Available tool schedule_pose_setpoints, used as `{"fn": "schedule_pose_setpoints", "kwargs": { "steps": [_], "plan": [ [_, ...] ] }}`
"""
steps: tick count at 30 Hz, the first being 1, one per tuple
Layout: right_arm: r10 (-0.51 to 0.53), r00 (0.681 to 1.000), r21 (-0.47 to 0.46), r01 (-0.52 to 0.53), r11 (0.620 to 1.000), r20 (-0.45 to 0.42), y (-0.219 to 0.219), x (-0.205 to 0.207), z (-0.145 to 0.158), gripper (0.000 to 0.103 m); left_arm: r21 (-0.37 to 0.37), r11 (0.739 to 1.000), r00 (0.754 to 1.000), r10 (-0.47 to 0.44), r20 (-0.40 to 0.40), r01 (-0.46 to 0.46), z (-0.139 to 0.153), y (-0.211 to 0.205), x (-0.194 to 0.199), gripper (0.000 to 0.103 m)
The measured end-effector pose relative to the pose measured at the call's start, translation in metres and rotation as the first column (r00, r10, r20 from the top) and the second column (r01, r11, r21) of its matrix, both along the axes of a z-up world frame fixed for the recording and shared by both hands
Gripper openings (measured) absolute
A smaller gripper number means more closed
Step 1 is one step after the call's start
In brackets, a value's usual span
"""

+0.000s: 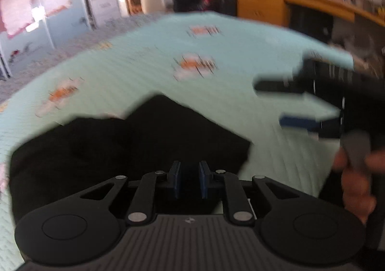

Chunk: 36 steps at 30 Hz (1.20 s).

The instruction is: Fold clothes

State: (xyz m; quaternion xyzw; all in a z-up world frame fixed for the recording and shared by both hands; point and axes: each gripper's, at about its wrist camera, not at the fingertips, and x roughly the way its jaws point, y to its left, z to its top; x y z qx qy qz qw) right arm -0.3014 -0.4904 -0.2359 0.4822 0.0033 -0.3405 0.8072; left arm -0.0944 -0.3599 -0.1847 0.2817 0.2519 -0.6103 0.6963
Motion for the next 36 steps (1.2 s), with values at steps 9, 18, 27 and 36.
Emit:
{"fn": "schedule_pose_setpoints", "kwargs": {
  "steps": [9,18,27,36],
  "plan": [
    [0.155,0.986,-0.038,-0.152,0.988,0.068,-0.006,0.02,0.005,0.088,-0.101,0.987,0.988,0.115,-0.1,-0.125,0.018,0.039,0.018,0.025],
    [0.346,0.936,0.143,-0.353,0.925,0.072,-0.042,0.13,-0.002,0.088,-0.076,0.925,0.926,0.364,-0.102,-0.372,0.009,0.083,0.078,0.031],
    [0.4,0.916,0.236,-0.395,0.888,0.029,-0.049,0.199,-0.001,0.086,-0.077,0.939,0.942,0.335,-0.009,-0.334,0.001,0.096,0.08,0.042],
    [0.397,0.918,0.256,-0.379,0.889,-0.021,-0.037,0.211,-0.005,0.036,-0.09,0.946,0.948,0.316,0.045,-0.311,-0.005,0.102,0.074,0.049]
  ]
}}
